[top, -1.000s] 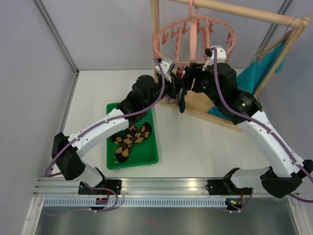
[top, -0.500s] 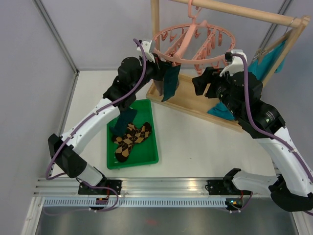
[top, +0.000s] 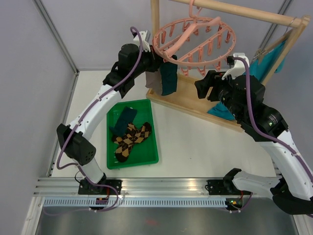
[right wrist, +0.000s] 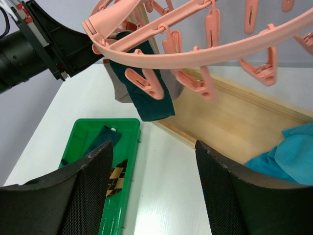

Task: Clip the socks to the hanger
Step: Pick up the sock from the bin.

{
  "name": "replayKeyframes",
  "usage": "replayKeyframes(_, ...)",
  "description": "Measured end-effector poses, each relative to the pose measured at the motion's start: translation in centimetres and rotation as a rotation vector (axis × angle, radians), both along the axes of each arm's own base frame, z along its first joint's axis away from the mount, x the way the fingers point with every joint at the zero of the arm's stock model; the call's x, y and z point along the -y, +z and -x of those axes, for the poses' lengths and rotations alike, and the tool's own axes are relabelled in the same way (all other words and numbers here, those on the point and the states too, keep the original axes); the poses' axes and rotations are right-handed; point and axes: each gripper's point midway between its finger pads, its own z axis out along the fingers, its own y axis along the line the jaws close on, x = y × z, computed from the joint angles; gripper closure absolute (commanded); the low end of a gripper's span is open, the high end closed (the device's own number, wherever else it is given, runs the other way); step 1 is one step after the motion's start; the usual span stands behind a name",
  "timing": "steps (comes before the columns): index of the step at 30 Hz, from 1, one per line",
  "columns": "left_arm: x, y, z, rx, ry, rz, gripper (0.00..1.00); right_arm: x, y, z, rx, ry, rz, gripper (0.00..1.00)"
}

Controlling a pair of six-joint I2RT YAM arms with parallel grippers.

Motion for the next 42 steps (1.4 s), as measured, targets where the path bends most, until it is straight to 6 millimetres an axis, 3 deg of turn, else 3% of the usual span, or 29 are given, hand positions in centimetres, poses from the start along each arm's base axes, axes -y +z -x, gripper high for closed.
replayKeyframes(7,-0.5,-0.3,-0.9,-0.035,-0.007,0.019,0.97,-0.3,-0.6,-0.2,-0.006,0.016,0.035,0.26)
replayKeyframes(10,-0.2,-0.3,-0.6,-0.043,-0.029,0.028,0.93,-0.6,-1.0,-0.5,-0.015,0.027,0.057,0.25)
replayKeyframes(12,-0.2,-0.8,0.1,-0.055,-0.042,0.028,0.84,-0.7,-1.5,-0.6,-0.025,0.035,0.074,0.25)
replayKeyframes(13,-0.4,-1.2,0.5,-0.063,-0.046,0.027,0.80,-0.8,-1.9,-0.6,-0.032,0.038,0.083,0.26)
replayKeyframes(16,-1.2,-2.6,2.7,-0.095,-0.065,0.020,0.55,-1.0,-2.8,-0.8,-0.052,0.047,0.107,0.25)
replayKeyframes(19,-2.1,-3.7,5.4,-0.115,-0.090,0.022,0.44,-1.3,-3.9,-0.9,-0.072,0.063,0.130,0.25)
replayKeyframes(26,-6.2,-5.6,11.3,-0.130,-0.040,0.000,0.40,-1.8,-6.1,-0.9,-0.109,0.089,0.164,0.24)
replayKeyframes(30,-8.9,-6.7,11.7,-0.148,0.081,-0.045,0.42,-1.9,-7.1,-1.0,-0.129,0.092,0.177,0.24)
replayKeyframes(34,-11.0,-11.1,10.3,-0.236,0.218,-0.150,0.41,-1.9,-7.5,-1.0,-0.133,0.092,0.180,0.24)
replayKeyframes(39,-12.6,-20.9,8.9,-0.438,0.321,-0.367,0.40,-1.2,-6.2,-0.3,-0.098,0.084,0.156,0.24)
replayKeyframes(42,-13.0,-25.4,8.7,-0.529,0.336,-0.465,0.39,-0.2,-4.8,0.6,-0.059,0.068,0.132,0.24)
